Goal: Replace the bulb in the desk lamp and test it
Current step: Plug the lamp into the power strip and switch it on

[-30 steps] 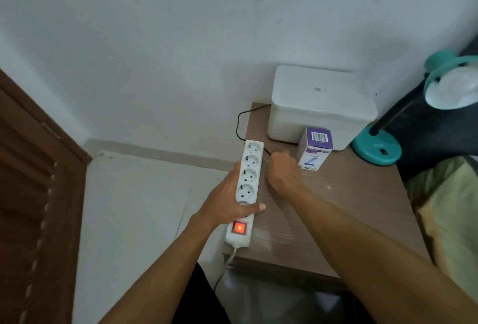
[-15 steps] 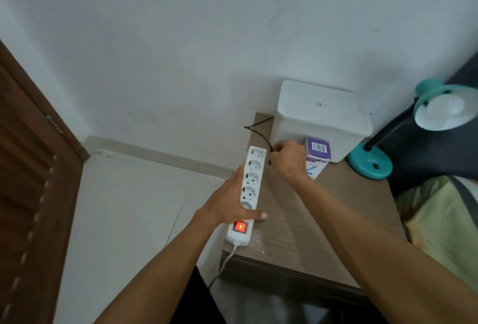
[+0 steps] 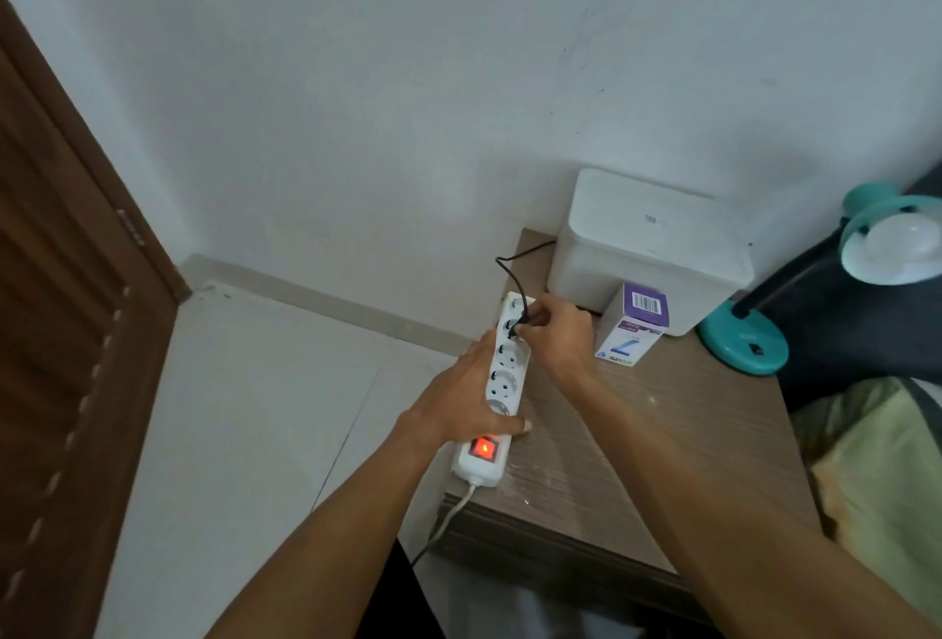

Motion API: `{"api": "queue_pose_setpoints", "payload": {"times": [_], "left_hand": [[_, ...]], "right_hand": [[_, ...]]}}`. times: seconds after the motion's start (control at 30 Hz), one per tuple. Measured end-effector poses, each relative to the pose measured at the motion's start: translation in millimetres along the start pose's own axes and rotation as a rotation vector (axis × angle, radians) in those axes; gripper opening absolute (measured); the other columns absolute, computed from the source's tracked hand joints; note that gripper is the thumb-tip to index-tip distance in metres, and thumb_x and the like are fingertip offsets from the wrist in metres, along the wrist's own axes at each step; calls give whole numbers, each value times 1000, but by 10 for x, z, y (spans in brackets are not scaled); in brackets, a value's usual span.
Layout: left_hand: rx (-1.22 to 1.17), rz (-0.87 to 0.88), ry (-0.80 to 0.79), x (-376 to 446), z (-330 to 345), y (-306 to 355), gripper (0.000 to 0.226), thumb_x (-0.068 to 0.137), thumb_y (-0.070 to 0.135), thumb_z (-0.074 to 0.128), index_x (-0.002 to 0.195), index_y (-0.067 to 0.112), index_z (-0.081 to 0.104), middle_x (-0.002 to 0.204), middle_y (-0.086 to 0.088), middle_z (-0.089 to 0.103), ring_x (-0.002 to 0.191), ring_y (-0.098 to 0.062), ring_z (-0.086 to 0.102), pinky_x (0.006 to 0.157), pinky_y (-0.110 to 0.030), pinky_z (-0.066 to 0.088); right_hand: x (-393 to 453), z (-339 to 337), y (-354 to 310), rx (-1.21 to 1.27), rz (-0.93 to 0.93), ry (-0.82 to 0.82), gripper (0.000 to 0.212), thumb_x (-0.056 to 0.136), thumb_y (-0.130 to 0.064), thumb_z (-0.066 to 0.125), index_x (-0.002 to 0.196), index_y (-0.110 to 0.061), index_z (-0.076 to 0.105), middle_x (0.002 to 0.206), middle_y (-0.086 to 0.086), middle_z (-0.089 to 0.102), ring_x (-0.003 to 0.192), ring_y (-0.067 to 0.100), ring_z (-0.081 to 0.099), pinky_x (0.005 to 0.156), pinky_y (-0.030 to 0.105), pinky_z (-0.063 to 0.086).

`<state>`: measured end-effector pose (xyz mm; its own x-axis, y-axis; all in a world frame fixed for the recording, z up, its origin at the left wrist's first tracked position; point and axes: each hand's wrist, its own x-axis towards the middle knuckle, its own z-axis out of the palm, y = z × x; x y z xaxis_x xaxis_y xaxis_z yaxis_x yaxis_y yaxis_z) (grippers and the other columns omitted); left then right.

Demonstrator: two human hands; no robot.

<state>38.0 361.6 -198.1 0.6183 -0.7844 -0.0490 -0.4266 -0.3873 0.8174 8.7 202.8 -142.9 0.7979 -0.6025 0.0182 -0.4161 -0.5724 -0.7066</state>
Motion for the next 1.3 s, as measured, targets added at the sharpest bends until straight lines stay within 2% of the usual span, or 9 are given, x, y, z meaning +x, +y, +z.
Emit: {"api": "queue_pose_setpoints", "payload": {"times": [0.17, 0.37, 0.47, 0.6, 0.77, 0.9, 1.1, 1.2, 1.3], "left_hand": [[-16, -4, -11, 7, 2, -2, 125, 61, 63, 86, 158, 42, 10, 146, 8, 49, 121, -15, 59, 96, -47, 56], [-23, -7, -3, 0, 9, 6, 122, 62, 63, 86, 157, 41, 13, 146, 8, 50, 123, -16, 58, 98, -48, 55], [-20, -5, -3, 2, 6, 7, 120, 64, 60, 87, 157, 40, 13, 146, 8, 50, 123, -16, 58, 98, -47, 55], [-25, 3, -1, 17, 11, 2, 118, 64, 59, 87, 156, 39, 16, 141, 9, 52, 119, -14, 60, 95, -47, 57], [-17, 0, 3, 15, 19, -1, 118, 66, 56, 87, 157, 38, 14, 142, 8, 52, 118, -15, 61, 95, -45, 57], [-17, -6, -3, 14, 19, -9, 119, 69, 52, 88, 158, 37, 11, 146, 7, 50, 121, -13, 58, 97, -40, 54], [-25, 4, -2, 35, 36, -18, 118, 70, 48, 89, 158, 38, 10, 142, 8, 52, 116, -10, 59, 90, -29, 50], [-30, -1, -6, 40, 38, -22, 120, 71, 48, 89, 158, 39, 8, 143, 8, 51, 115, -9, 59, 89, -27, 49], [-30, 4, -1, 43, 43, -26, 117, 70, 49, 88, 158, 39, 11, 142, 8, 52, 114, -9, 60, 90, -31, 53]], "right_hand": [[-7, 21, -12, -8, -25, 11, 10, 79, -12, 77, 81, -19, 71, 75, -6, 71, 73, 10, 67, 62, 25, 52], [10, 9, -29, -73, -39, 11, 9, 77, -9, 73, 79, -17, 71, 74, -2, 70, 69, 13, 65, 54, 23, 46], [-2, -4, -5, -89, -54, 26, 11, 77, -7, 71, 73, -17, 67, 70, -2, 67, 63, 8, 60, 50, 21, 42], [5, 2, 44, -80, -52, 31, 8, 76, -14, 76, 75, -17, 69, 73, -2, 69, 69, 13, 65, 62, 35, 58], [37, 12, 29, -73, -47, 25, 6, 80, -13, 76, 85, -15, 73, 79, 1, 72, 74, 15, 68, 65, 29, 55], [29, -3, 24, -88, -66, 24, 6, 81, -10, 73, 84, -15, 73, 78, 1, 72, 72, 15, 67, 65, 32, 56], [-20, 29, 121, -11, -96, 26, 12, 77, -13, 77, 87, -18, 76, 77, -4, 74, 72, 9, 69, 67, 31, 59], [-49, 50, 156, 22, -85, 70, 13, 79, -13, 77, 91, -15, 76, 79, -4, 73, 73, 8, 68, 66, 26, 57], [-47, 64, 163, 4, -56, 120, 13, 82, -13, 73, 94, -13, 76, 80, -3, 72, 71, 7, 65, 59, 16, 46]]}}
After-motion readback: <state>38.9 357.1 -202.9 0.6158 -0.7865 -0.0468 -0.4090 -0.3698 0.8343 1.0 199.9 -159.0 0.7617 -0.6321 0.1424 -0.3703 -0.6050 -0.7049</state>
